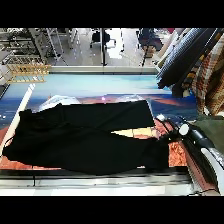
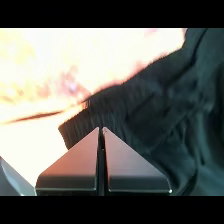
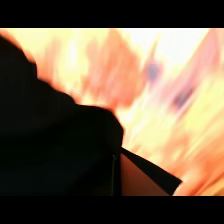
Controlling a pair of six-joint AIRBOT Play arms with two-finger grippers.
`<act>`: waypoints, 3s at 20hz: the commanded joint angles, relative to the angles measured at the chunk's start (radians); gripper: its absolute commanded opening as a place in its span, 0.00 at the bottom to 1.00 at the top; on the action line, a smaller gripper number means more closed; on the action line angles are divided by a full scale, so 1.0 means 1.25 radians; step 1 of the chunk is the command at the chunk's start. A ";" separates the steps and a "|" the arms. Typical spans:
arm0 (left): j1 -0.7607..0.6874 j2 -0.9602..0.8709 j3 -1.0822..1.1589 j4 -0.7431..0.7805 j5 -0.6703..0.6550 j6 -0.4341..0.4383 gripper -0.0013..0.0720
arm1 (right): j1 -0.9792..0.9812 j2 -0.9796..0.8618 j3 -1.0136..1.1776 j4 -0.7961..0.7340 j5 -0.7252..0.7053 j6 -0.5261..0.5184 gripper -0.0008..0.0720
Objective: Fold the clothes and pants, and hang the long-sleeved shirts on hangers.
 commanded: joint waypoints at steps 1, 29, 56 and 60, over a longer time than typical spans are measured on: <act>0.020 0.000 0.081 -0.001 0.012 0.021 0.04 | 0.064 -0.013 0.127 -0.003 -0.092 -0.001 0.02; -0.029 -0.102 -0.162 -0.093 -0.005 0.018 0.04 | -0.174 0.091 -0.207 0.320 0.132 0.510 0.57; -0.033 -0.110 0.156 0.168 0.232 0.211 0.04 | -0.034 0.016 0.067 0.078 0.347 0.400 0.60; -0.033 -0.111 0.156 0.168 0.229 0.210 0.04 | -0.034 0.005 -0.008 0.154 0.153 0.475 0.59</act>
